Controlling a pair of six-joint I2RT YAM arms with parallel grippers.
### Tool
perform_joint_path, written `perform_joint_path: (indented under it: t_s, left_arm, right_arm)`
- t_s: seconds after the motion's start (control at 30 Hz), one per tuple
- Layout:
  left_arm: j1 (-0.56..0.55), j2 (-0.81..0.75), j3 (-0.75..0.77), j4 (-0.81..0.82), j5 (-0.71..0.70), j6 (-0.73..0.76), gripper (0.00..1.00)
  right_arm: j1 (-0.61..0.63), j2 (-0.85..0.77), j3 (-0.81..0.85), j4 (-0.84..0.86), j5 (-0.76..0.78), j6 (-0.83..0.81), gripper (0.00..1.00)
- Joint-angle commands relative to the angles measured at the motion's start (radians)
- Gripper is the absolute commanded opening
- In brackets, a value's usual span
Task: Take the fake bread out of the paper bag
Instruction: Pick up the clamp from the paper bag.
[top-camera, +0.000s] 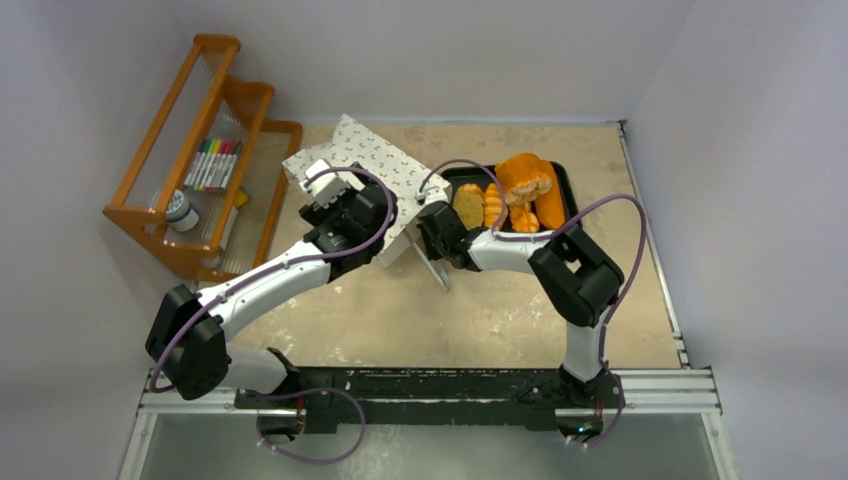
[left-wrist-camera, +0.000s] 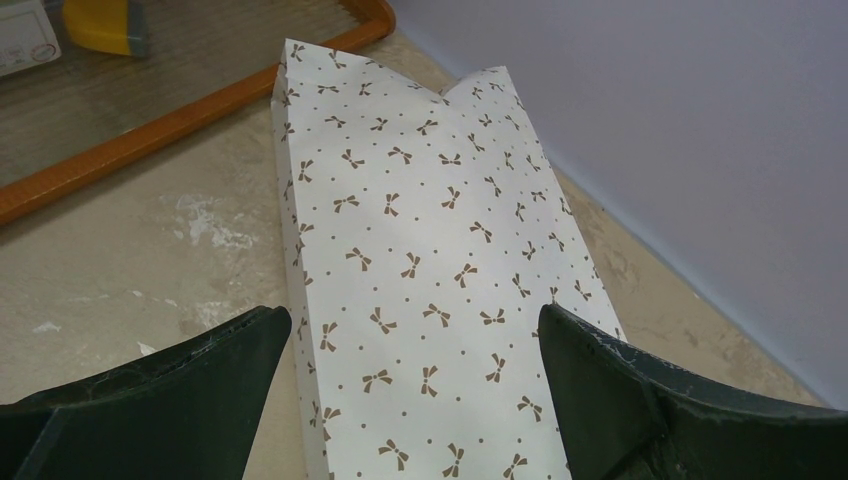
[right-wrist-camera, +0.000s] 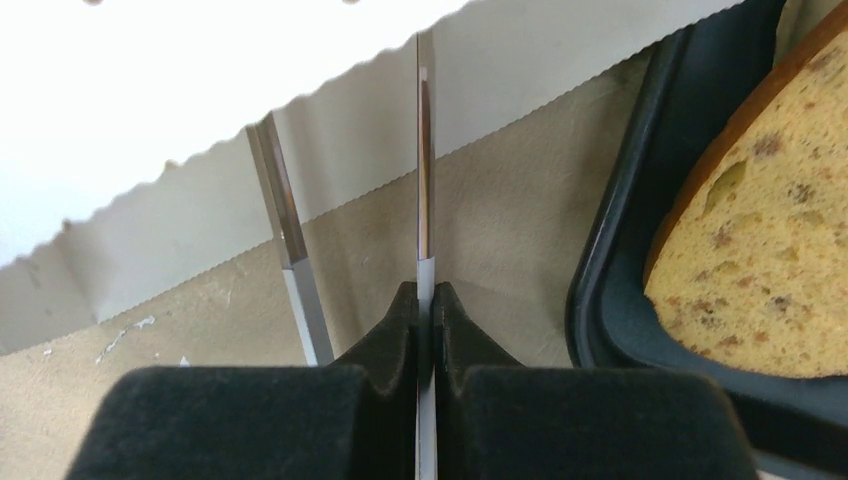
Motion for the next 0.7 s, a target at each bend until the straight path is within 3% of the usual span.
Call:
perform_joint_path:
  t_s: [0.0,0.67]
  left_arm:
    - [0.002,-0.007,-0.011,0.010,-0.026,-0.027,1.00]
    - [0.002,-0.098,-0.035,-0.085,-0.074,-0.047,1.00]
  right_arm:
    - [0.051,-0.056,-0.005,-0.004,-0.011,0.029,0.00]
    - [0.250,-0.150,0.079,-0.115,0.038,0.130,0.00]
